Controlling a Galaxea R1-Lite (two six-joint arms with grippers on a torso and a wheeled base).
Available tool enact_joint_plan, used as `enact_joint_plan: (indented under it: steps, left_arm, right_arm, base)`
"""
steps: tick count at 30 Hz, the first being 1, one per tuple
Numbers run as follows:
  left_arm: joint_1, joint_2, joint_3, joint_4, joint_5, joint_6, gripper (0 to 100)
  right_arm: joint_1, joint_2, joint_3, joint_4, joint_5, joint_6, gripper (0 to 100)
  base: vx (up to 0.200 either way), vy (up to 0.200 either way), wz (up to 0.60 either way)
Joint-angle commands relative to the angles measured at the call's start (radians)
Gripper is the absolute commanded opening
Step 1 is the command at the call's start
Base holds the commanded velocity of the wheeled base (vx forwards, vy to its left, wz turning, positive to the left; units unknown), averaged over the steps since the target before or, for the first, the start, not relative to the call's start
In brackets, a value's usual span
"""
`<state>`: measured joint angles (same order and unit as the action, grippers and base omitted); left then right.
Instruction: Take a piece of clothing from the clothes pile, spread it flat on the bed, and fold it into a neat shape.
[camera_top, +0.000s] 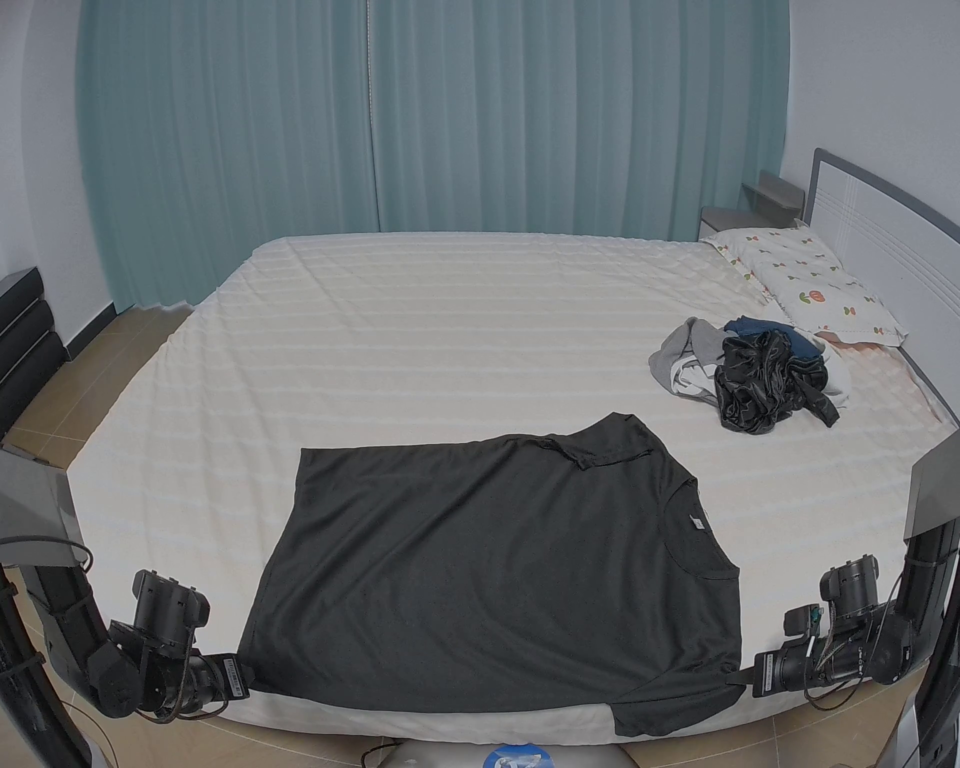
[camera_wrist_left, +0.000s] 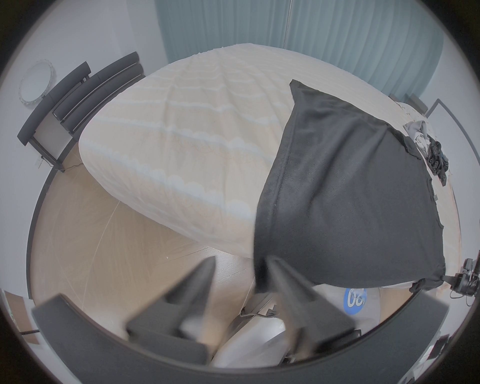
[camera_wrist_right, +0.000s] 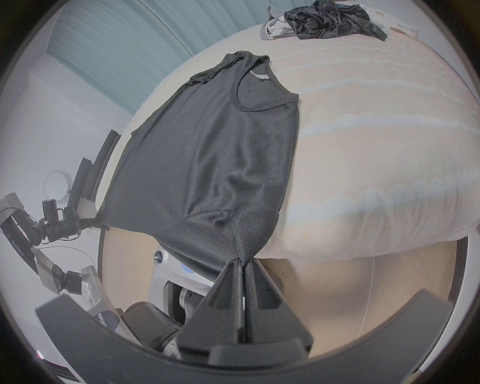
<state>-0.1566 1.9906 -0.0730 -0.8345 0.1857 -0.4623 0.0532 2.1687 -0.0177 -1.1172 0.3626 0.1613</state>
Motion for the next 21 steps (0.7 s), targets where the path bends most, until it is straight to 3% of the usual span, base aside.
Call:
enact_joint_plan:
  steps: [1, 6, 11, 15, 21]
  left_arm:
    - [0.000, 0.014, -0.002, -0.006, -0.002, -0.002, 100]
    - [0.008, -0.012, -0.005, -0.003, -0.005, -0.001, 100]
    - [0.015, -0.110, -0.014, 0.000, -0.022, 0.008, 100]
    - [0.012, -0.174, -0.027, 0.003, -0.046, 0.016, 100]
    - [0.015, -0.184, -0.054, 0.003, -0.069, -0.004, 100]
  right_arm:
    - [-0.003, 0.039, 0.018, -0.035, -0.007, 0.006, 100]
    - [-0.029, 0.014, 0.018, -0.064, -0.010, 0.034, 100]
    - [-0.081, -0.106, 0.018, -0.130, -0.001, 0.138, 100]
    - [-0.082, -0.182, 0.018, -0.153, -0.002, 0.234, 100]
    - [-0.075, -0.188, 0.013, -0.154, -0.004, 0.290, 100]
  base:
    - [0.000, 0.000, 0.00]
    - [0.000, 0.000, 0.00]
    - [0.000, 0.000, 0.00]
    - [0.000, 0.000, 0.00]
    - [0.000, 0.000, 0.00]
